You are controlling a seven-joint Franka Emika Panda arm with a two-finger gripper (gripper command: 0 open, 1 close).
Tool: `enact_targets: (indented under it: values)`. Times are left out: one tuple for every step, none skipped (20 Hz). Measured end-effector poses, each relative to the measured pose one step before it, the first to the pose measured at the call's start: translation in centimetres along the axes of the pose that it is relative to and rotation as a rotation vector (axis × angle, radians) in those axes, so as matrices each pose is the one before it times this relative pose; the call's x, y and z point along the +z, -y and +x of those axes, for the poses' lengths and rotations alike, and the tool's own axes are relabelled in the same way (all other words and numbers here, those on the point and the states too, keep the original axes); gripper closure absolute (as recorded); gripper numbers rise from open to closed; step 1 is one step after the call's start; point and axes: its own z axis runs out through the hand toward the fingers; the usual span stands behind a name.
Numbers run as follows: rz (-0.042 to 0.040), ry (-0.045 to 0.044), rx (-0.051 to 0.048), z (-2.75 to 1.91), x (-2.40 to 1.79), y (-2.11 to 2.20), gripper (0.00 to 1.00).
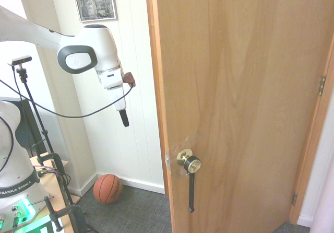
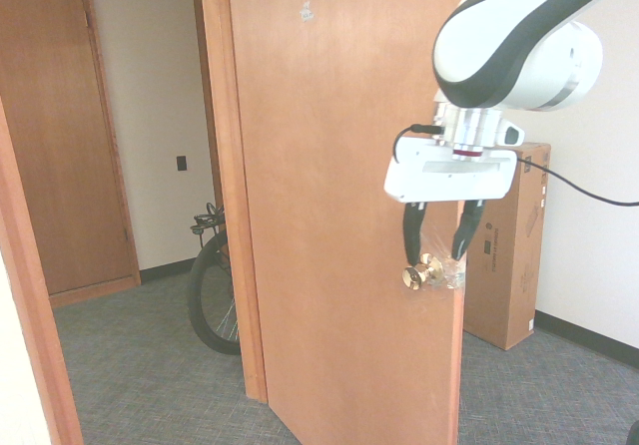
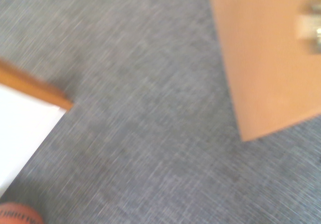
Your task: Close the door
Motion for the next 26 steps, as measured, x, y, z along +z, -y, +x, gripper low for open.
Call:
enact_targets:
  values:
    - [-0.00001, 0.00412, 0.01793, 0.921, -0.196, -1.044, 0.0]
    - [-0.00264, 0.00985, 0.01506, 0.94, -0.099, -1.158, 0.0]
    - [0.00069, 0.00997, 0.01035, 0.955, -0.052, -1.156, 0.0]
    - [0.00456, 0.00503, 0.01305, 0.939, -0.115, -1.073, 0.0]
    - [0.00549, 0.00173, 0.01412, 0.92, -0.25, -0.972, 0.0]
    - [0.00757, -0.00213, 0.017, 0.946, -0.407, -0.888, 0.0]
    - [0.00822, -0.00627, 0.01705, 0.925, -0.44, -0.817, 0.0]
    - [0.00683, -0.0053, 0.01579, 0.941, -0.381, -0.746, 0.0]
    - [0.00538, -0.00445, 0.01511, 1.032, -0.337, -0.702, 0.0]
    - [0.00441, -0.00554, 0.01455, 1.19, -0.333, -0.668, 0.0]
    - [0.00144, -0.0036, 0.01472, 1.241, -0.238, -0.639, 0.0]
    - [0.0005, -0.00283, 0.01526, 1.282, -0.187, -0.639, 0.0]
    - [-0.0001, -0.00183, 0.01724, 1.446, -0.097, -0.717, 0.0]
    - [-0.0001, 0.00065, 0.01492, 1.303, -0.009, -0.665, 0.0]
    - [-0.00095, 0.00084, 0.01491, 1.319, 0.032, -0.608, 0.0]
    - [-0.00143, 0.00023, 0.01174, 1.324, 0.008, -0.681, 0.0]
    - [0.00071, -0.00036, 0.0105, 1.172, -0.085, -0.637, 0.0]
    - [0.00318, -0.00106, 0.00734, 0.98, -0.139, -0.611, 0.0]
    - [0.00517, -0.00113, 0.01198, 0.911, -0.283, -0.6, 0.0]
    - [0.00663, -0.00144, 0.0104, 0.917, -0.286, -0.483, 0.0]
    - [0.00856, -0.00069, 0.01582, 0.803, -0.222, -0.22, 0.0]
    - [0.01162, -0.00225, 0.01816, 0.932, -0.249, 0.159, 0.0]
    - [0.00908, -0.00146, 0.01579, 0.86, -0.113, 0.424, 0.0]
    - [0.00668, -0.0006, 0.01304, 0.796, 0.032, 0.571, 0.0]
    - [0.00702, 0.0001, 0.01133, 0.683, 0.17, 0.573, 0.0]
    - [0.00923, 0.00093, 0.00642, 0.476, 0.232, 0.607, 0.0]
